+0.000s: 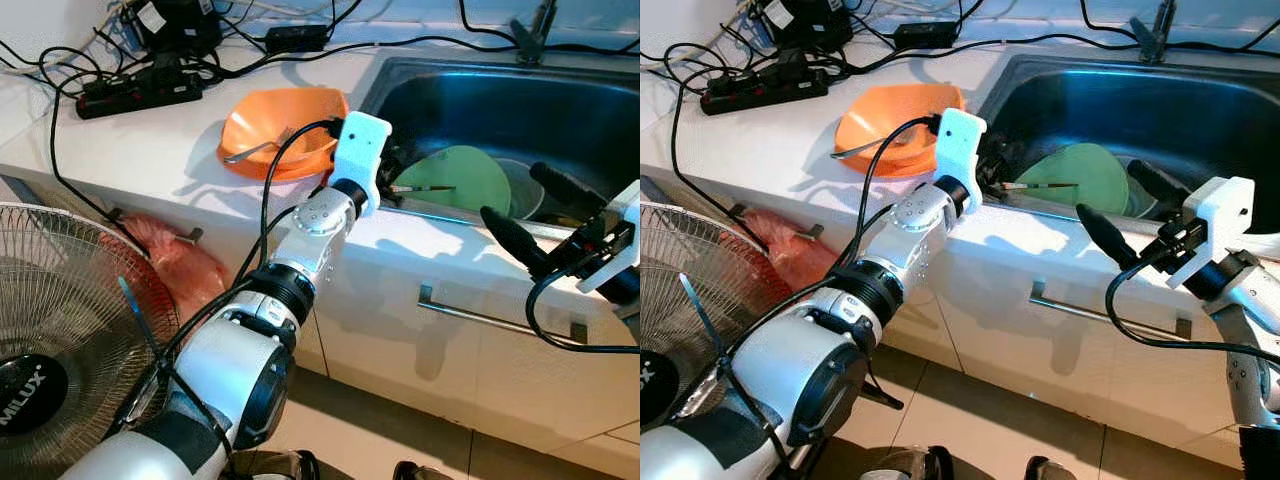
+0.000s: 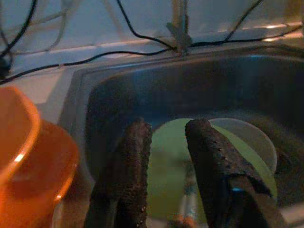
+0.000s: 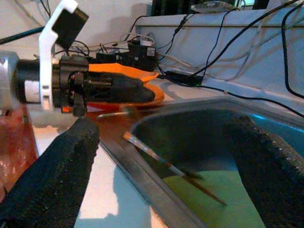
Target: Kitchen organization
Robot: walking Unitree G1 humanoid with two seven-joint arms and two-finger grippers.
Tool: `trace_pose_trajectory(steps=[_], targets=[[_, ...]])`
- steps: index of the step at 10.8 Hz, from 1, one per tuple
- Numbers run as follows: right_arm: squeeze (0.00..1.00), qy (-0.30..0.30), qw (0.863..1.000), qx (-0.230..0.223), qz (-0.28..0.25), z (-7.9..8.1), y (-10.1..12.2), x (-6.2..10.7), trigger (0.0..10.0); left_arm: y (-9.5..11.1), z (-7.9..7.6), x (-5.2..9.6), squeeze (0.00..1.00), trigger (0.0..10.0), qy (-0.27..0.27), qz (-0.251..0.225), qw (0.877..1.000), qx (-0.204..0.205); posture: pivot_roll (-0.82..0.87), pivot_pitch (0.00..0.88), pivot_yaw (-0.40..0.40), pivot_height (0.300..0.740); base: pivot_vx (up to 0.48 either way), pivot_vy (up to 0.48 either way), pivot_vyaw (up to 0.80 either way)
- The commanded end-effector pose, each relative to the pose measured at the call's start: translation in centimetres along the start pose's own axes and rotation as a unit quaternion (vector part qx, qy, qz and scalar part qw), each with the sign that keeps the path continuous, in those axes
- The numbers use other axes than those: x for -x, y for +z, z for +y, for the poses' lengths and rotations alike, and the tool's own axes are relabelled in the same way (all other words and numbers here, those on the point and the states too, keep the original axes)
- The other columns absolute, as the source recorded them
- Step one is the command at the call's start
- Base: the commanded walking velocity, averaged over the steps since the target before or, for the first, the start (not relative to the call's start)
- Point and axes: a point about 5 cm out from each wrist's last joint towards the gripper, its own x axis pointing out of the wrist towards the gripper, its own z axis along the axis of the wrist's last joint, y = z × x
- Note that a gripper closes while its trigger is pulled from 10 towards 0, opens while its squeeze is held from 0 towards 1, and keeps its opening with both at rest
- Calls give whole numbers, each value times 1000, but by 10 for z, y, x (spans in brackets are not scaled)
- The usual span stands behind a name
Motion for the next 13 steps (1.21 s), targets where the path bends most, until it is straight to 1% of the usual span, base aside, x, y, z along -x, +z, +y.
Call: trace_pose_trajectory(steps=[1,3,4,5,7,8,9,11,12,13], targets=[[0,7,1000,6,-5,0,6,1,10000,7,-3,-4,1000,10000,4,-3,1000,1,-83,146,144,740,0,0,0],[0,-2,1000,-3,-15,-1,5,2,10000,8,3,-4,1000,10000,20,-3,1000,2,-73,149,147,740,0,0,0],[0,-4,1000,-5,-13,0,3,3,10000,9,5,-4,1000,10000,26,-5,1000,-4,-73,149,149,740,0,0,0],[0,-6,1000,-6,-15,1,4,5,10000,11,8,-3,0,10000,32,-8,999,-19,-73,151,153,740,0,0,0],[0,-15,999,-17,-41,-1,10,9,10000,19,14,-3,0,10000,37,-26,999,-28,-66,154,155,740,0,0,0],[0,-16,999,-20,-41,1,7,10,10000,28,19,-3,0,10000,37,-52,997,-37,-53,155,155,740,0,0,0],[0,-18,999,-23,-41,3,5,10,10000,33,21,-2,0,10000,38,-66,996,-44,-50,155,155,740,0,0,0],[0,-18,998,-33,-44,7,2,11,10000,64,31,3,0,10000,35,-148,986,-63,-36,152,155,740,0,0,0],[0,-19,998,-37,-47,9,0,11,10000,87,45,15,0,10000,49,-205,975,-68,-21,152,154,740,0,0,0],[0,-19,998,-42,-50,11,-2,12,10000,103,63,32,0,10000,71,-242,965,-73,-6,150,154,740,0,0,0]])
